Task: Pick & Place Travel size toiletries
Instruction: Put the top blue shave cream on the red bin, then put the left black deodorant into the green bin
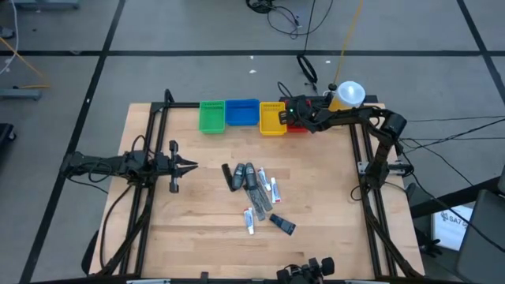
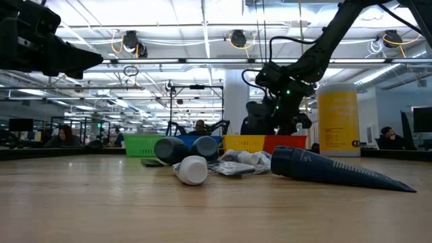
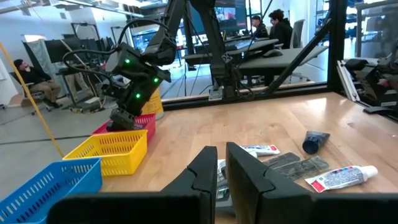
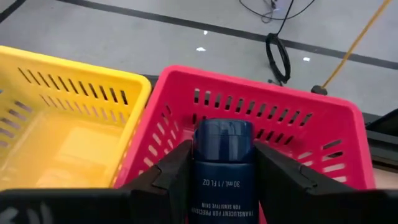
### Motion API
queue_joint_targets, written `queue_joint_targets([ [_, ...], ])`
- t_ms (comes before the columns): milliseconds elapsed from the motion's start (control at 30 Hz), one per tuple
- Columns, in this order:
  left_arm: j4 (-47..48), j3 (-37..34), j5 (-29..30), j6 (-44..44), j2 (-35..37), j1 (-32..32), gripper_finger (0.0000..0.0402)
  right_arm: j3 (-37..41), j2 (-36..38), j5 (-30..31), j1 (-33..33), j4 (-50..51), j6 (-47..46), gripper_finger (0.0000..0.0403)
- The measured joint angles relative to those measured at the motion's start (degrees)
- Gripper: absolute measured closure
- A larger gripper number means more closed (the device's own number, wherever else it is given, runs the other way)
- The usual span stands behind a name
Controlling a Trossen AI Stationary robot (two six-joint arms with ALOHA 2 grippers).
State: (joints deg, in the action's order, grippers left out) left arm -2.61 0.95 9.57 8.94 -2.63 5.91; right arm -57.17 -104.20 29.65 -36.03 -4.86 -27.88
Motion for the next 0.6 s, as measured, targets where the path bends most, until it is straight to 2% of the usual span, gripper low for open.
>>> queue_joint_targets([
  [167,0.09,0.0,0.02,-0.02,0.0,0.0,0.0364,0.0,0.0,0.06,0.0,0.69,-1.37,0.0257],
  [600,0.23,0.0,0.02,0.1,0.0,0.0,0.0364,-0.04,0.52,0.34,-0.02,1.81,-1.91,0.022],
])
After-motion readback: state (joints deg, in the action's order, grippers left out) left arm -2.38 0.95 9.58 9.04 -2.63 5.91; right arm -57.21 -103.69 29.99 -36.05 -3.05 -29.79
